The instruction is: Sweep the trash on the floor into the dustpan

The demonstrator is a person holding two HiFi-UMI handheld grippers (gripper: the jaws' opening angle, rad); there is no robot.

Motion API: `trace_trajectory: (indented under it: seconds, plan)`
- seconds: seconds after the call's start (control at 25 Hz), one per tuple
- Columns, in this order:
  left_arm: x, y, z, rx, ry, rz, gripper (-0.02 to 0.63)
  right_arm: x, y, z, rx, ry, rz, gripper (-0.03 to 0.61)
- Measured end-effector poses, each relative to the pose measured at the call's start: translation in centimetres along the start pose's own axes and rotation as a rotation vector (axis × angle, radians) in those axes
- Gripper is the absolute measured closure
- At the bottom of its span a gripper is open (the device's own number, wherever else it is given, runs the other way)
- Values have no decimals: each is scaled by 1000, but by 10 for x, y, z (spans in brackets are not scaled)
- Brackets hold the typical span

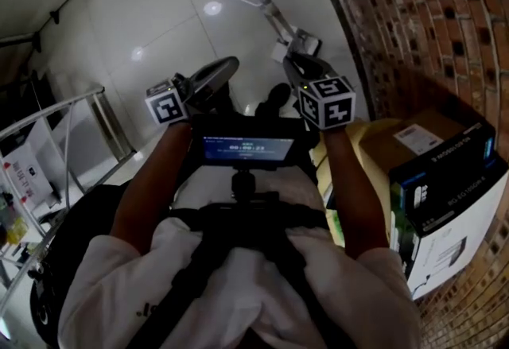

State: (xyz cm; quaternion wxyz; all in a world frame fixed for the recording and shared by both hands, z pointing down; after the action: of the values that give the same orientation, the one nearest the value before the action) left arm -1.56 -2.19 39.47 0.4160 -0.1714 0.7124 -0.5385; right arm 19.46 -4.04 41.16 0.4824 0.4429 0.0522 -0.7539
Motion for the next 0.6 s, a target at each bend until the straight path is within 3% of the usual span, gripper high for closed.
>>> trace_trajectory:
  seconds: [0.2,0.6]
  plan:
    - [3,14,-10,-54,-86,87,589,5,-19,-8,-52,10,8,578]
    - [-1,41,-80,-32,-154,167,601,-8,-82,-34,-114,60,4,578]
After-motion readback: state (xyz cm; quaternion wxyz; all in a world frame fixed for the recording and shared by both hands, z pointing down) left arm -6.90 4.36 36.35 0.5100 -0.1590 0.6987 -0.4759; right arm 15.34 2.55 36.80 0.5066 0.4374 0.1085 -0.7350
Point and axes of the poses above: the fingertips, and each gripper's own axes: z forward along the fingers, y to its right, x out of its top, the point moved 7 cm from there along -z, backward along the fingers, and after that the axes turned 5 degrees about y, right-handed, at the moved point
